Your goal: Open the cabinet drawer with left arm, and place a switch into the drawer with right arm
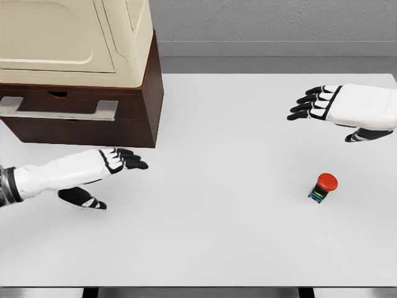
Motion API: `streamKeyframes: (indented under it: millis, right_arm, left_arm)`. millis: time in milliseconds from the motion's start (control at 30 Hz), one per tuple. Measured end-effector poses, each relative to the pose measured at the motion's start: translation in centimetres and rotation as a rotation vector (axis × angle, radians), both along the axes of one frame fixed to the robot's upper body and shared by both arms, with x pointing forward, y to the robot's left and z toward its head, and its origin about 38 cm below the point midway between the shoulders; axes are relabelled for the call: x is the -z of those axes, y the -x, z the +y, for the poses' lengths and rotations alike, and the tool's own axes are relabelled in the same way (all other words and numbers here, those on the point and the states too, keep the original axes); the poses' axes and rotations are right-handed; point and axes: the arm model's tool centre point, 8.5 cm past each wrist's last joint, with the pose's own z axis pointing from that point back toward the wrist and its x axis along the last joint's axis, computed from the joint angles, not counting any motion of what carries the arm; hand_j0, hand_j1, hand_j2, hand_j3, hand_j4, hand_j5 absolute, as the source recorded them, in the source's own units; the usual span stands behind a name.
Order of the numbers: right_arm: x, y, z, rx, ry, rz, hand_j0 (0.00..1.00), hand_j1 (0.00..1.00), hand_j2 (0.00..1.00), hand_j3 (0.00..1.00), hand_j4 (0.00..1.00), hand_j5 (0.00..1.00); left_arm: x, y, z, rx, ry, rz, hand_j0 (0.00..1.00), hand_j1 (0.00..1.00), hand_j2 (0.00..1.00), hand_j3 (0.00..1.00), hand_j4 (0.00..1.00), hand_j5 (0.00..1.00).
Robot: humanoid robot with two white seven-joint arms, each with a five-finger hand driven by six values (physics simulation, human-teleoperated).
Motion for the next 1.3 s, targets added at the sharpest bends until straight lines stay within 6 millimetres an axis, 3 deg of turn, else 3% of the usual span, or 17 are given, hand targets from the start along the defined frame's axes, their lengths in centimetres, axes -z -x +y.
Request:
streamKeyframes:
  millis: [133,300,433,700,800,900,1033,1300]
  right_arm:
    - [0.1,0.0,-0.1,0.002,0.002,0.005,1.00,1.00,1.00,1.00,1.00,1.00]
    - [0.8,0.7,-2.0,0.042,0.058,0.048,1.00,1.00,1.00,1.00,1.00,1.00]
    - [2.0,1.2,-2.9,0.058,0.094,0.091,1.00,1.00,1.00,1.00,1.00,1.00]
    - [4.7,2.3,-3.2,0.048,0.178,0.170,1.00,1.00,1.00,1.00,1.00,1.00]
    - [5.8,2.8,-3.5,0.050,0.199,0.201,1.00,1.00,1.00,1.00,1.00,1.00]
    - [6.0,2.8,-3.6,0.051,0.212,0.203,1.00,1.00,1.00,1.00,1.00,1.00]
    - [6.5,2.9,-3.4,0.043,0.215,0.216,1.00,1.00,1.00,1.00,1.00,1.00]
    - [7.8,3.3,-3.2,0.031,0.235,0.242,1.00,1.00,1.00,1.00,1.00,1.00]
  left_arm:
    - [-2.5,-1.3,-1.2,0.049,-0.021,-0.055,1.00,1.00,1.00,1.00,1.00,1.00]
    - [-11.2,-3.8,-1.5,0.077,0.023,-0.144,1.00,1.00,1.00,1.00,1.00,1.00]
    - [-13.5,-4.0,-1.4,0.078,0.054,-0.089,1.00,1.00,1.00,1.00,1.00,1.00]
    - [-10.9,-3.2,-0.7,0.051,0.170,0.273,1.00,1.00,1.00,1.00,1.00,1.00]
    - [-10.1,-2.4,1.5,0.002,0.154,0.404,1.00,1.00,1.00,1.00,1.00,1.00]
    - [-11.1,-1.2,4.5,-0.039,0.207,0.452,1.00,1.00,1.00,1.00,1.00,1.00]
    - [-12.7,-0.4,6.9,-0.086,0.265,0.453,1.00,1.00,1.00,1.00,1.00,1.00]
    - [-13.3,0.6,9.2,-0.149,0.277,0.448,1.00,1.00,1.00,1.00,1.00,1.00]
